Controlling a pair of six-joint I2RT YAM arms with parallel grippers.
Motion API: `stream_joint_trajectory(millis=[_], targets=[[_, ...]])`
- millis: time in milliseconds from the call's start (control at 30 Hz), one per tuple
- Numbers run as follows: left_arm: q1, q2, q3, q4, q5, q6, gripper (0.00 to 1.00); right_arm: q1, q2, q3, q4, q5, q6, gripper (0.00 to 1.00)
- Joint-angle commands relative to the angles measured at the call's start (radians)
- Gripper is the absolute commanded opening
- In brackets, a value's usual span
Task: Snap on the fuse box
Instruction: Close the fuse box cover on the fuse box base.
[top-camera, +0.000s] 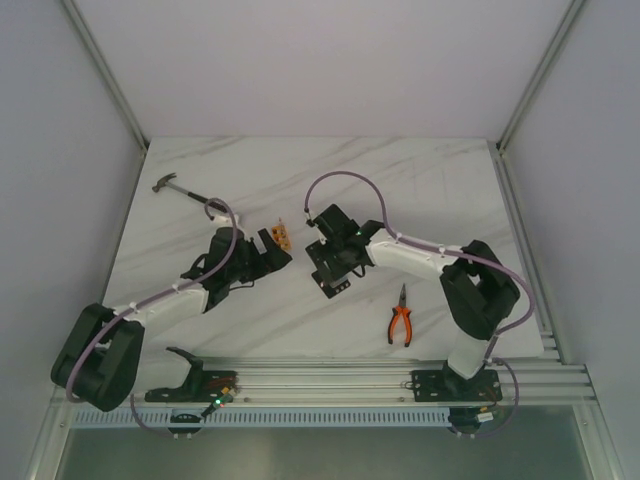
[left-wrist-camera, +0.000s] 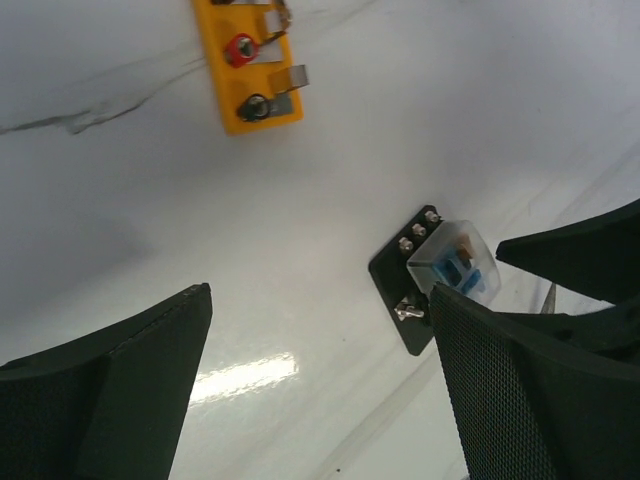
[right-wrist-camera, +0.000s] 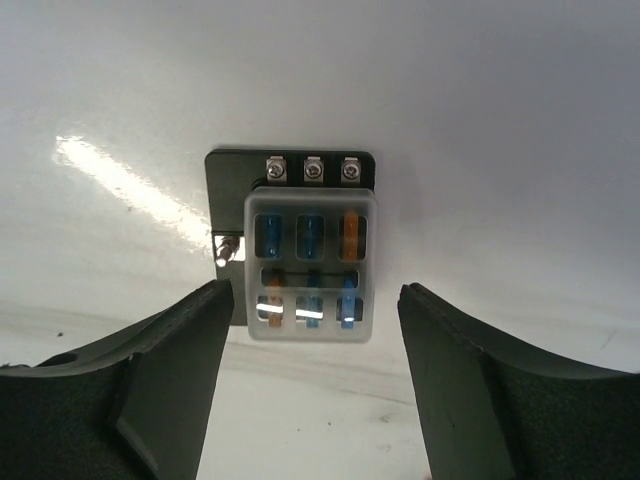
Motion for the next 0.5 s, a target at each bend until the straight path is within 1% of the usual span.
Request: stream_joint_trajectory(millis=[0, 200, 267, 367, 467], targets=[[-0.035, 0.043, 0.06, 0.031, 0.008, 0.001, 0.98, 0.001, -0.099, -0.025, 0.0, 0.015, 0.037, 0.74], [-0.101, 0.14, 0.146, 0.043, 0.017, 0.016, 0.89, -0.041, -0.147, -0.079, 0.05, -0.054, 0.077, 0.69], [-0.123, 0.192, 0.172, 0.045, 0.015, 0.023, 0.87, -0.056, -0.147, -0.097, 0.07, -0.069, 0.088, 0.63], [-0.149, 0.248, 0.203, 0.047, 0.023, 0.032, 0.84, -0.071, -0.142, -0.13, 0.106, -0.079, 0.099, 0.57], [-0.17, 0.287, 0.227, 0.048, 0.031, 0.038, 0.82, -0.081, -0.141, -0.167, 0.151, -0.121, 0.107, 0.53]])
